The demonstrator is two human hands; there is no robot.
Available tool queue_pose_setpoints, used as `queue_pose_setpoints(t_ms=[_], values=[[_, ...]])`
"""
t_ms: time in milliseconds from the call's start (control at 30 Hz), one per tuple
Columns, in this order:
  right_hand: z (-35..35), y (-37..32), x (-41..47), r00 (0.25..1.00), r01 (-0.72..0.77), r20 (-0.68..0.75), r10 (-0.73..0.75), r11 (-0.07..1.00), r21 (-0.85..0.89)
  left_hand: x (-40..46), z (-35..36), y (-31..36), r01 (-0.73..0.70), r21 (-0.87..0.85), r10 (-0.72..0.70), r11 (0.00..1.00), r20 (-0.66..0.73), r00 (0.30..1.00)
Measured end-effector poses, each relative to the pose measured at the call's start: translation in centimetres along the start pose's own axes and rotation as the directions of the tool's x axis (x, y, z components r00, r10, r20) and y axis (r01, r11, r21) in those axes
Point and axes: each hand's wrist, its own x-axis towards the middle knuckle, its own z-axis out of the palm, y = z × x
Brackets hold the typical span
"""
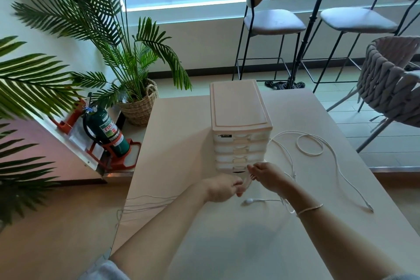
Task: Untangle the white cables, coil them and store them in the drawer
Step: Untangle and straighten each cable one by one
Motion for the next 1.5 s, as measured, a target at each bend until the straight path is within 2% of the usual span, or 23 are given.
queue_pose_setpoints(t_ms=[100, 167, 233, 333, 433, 500, 567, 633, 667, 733, 800, 833, 900, 967, 1133, 1267, 1400, 1500], values=[[0.1, 0.1, 0.1, 1.0, -0.003, -0.011, 0.003, 1.0, 0.007, 0.1, 0.5, -0.7, -0.014, -0.091, 0.014, 0.996, -0.003, 1.0], [-0.2, -0.1, 0.0, 1.0, 0.009, 0.008, -0.009, 1.0, -0.016, 0.0, 0.6, -1.7, 0.031, -0.199, -0.037, 0.979, -0.025, 0.999], [-0.2, 0.0, -0.2, 0.999, 0.014, 0.031, -0.011, 0.995, -0.097, -0.3, 0.5, -2.7, 0.08, -0.194, -0.085, 0.978, -0.019, 0.996], [-1.1, 1.0, -0.8, 1.0, 0.001, 0.012, 0.001, 0.984, -0.177, -1.5, 0.5, -5.7, 0.186, -0.019, -0.186, 0.982, 0.015, 0.982], [-1.9, 1.9, -0.8, 0.999, -0.027, -0.029, 0.022, 0.982, -0.187, -3.7, 0.1, -10.2, 0.362, 0.054, -0.362, 0.931, 0.0, 0.932], [-2.0, 2.0, -0.7, 0.999, -0.047, -0.034, 0.041, 0.978, -0.206, -5.4, -0.2, -12.7, 0.481, 0.099, -0.483, 0.871, -0.001, 0.876], [-1.7, 1.9, -0.6, 0.999, -0.047, -0.012, 0.045, 0.976, -0.214, -6.1, -0.4, -14.3, 0.565, 0.25, -0.589, 0.786, 0.027, 0.808], [-1.3, 1.6, -0.5, 0.999, -0.028, 0.017, 0.032, 0.979, -0.202, -5.8, -0.5, -14.5, 0.543, 0.454, -0.634, 0.707, 0.068, 0.77], [-1.0, 1.4, -0.3, 0.999, -0.021, 0.028, 0.027, 0.983, -0.182, -5.6, -0.7, -13.7, 0.513, 0.501, -0.627, 0.697, 0.077, 0.775], [-0.6, 1.3, 0.0, 0.999, -0.022, 0.039, 0.028, 0.99, -0.139, -4.4, -0.8, -11.4, 0.443, 0.424, -0.526, 0.79, 0.097, 0.845], [-0.3, 0.7, -0.1, 0.998, 0.013, 0.056, -0.004, 0.986, -0.169, -2.6, -0.6, -8.0, 0.287, 0.185, -0.296, 0.94, 0.022, 0.955], [-0.1, 0.4, -0.1, 0.997, 0.046, 0.071, -0.033, 0.98, -0.193, -1.7, -0.3, -6.1, 0.191, 0.046, -0.188, 0.98, -0.06, 0.98], [0.3, -0.1, -0.2, 0.991, 0.106, 0.103, -0.087, 0.975, -0.196, -0.2, 0.6, -2.7, 0.045, -0.212, -0.081, 0.976, -0.166, 0.983], [0.4, -0.5, -0.5, 0.986, 0.129, 0.13, -0.106, 0.975, -0.181, 1.2, 1.7, -1.0, -0.029, -0.351, -0.031, 0.936, -0.164, 0.986], [-0.3, 0.2, -0.9, 0.965, 0.007, 0.261, -0.034, 0.995, 0.104, 2.4, 2.1, -1.5, -0.088, -0.393, -0.009, 0.916, -0.24, 0.971], [-1.7, 0.9, -0.9, 0.937, -0.051, 0.349, -0.005, 0.987, 0.151, 2.1, 1.3, -1.9, -0.03, -0.417, -0.081, 0.909, -0.246, 0.966], [-2.0, 1.9, 0.1, 0.97, -0.004, 0.24, -0.023, 0.994, 0.109, 1.9, 1.5, -1.6, -0.054, -0.414, -0.01, 0.909, -0.153, 0.988], [-1.7, 2.3, 0.5, 0.981, 0.054, 0.185, -0.059, 0.998, 0.031, 2.1, 1.4, -1.9, -0.036, -0.357, -0.023, 0.933, -0.16, 0.987]])
